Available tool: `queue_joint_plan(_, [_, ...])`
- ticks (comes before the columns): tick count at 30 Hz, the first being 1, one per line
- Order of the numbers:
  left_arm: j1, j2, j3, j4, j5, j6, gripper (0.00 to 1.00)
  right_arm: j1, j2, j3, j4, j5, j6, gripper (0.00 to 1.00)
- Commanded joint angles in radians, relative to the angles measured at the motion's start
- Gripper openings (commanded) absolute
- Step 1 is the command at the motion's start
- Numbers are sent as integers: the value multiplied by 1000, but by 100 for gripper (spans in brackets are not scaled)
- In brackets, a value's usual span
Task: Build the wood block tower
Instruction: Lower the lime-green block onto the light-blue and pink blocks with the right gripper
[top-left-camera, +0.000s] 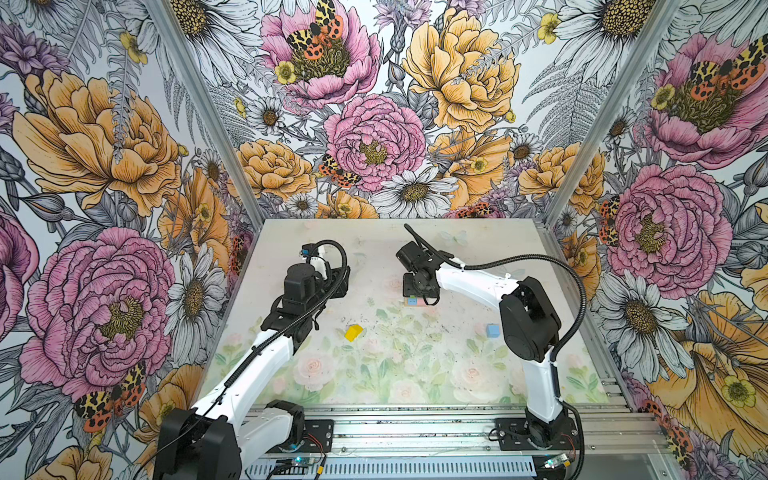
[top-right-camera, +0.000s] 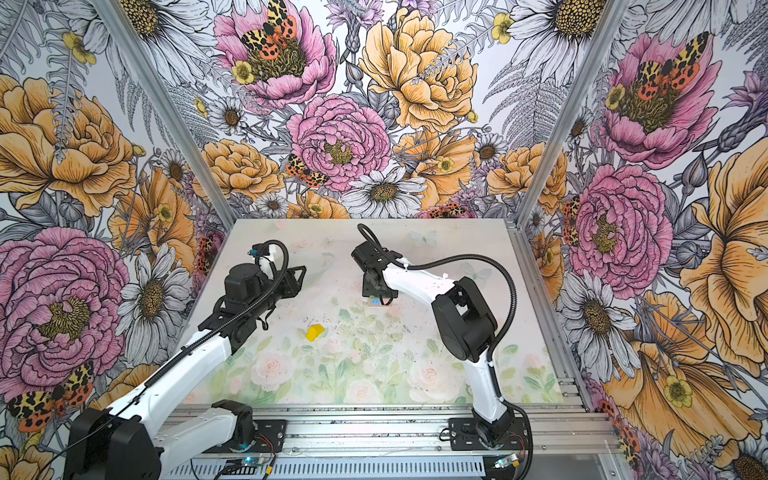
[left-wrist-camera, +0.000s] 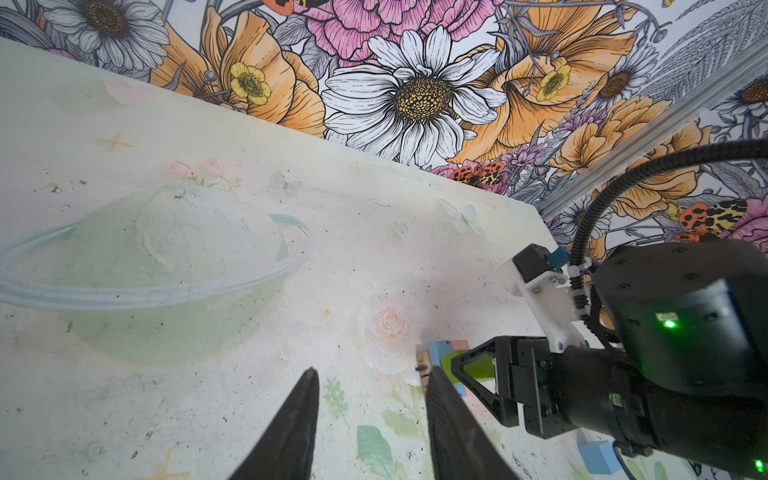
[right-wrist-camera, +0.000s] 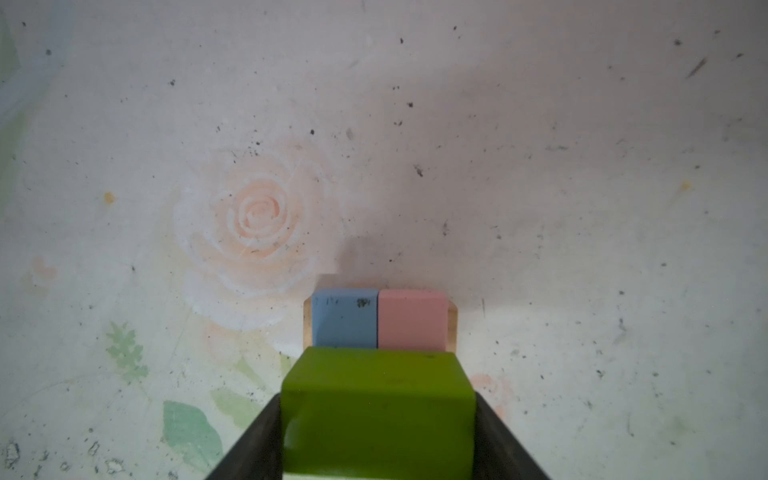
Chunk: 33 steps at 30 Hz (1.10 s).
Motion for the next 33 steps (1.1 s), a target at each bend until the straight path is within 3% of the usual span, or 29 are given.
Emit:
queue_joint_plan(1, [12,9,3,16,19,-3,44,-8,15,2,19,1,-7,24])
queue_joint_plan(33, [17,13,1,16,20,1,44,-5,23,24,18,-21,-13,27])
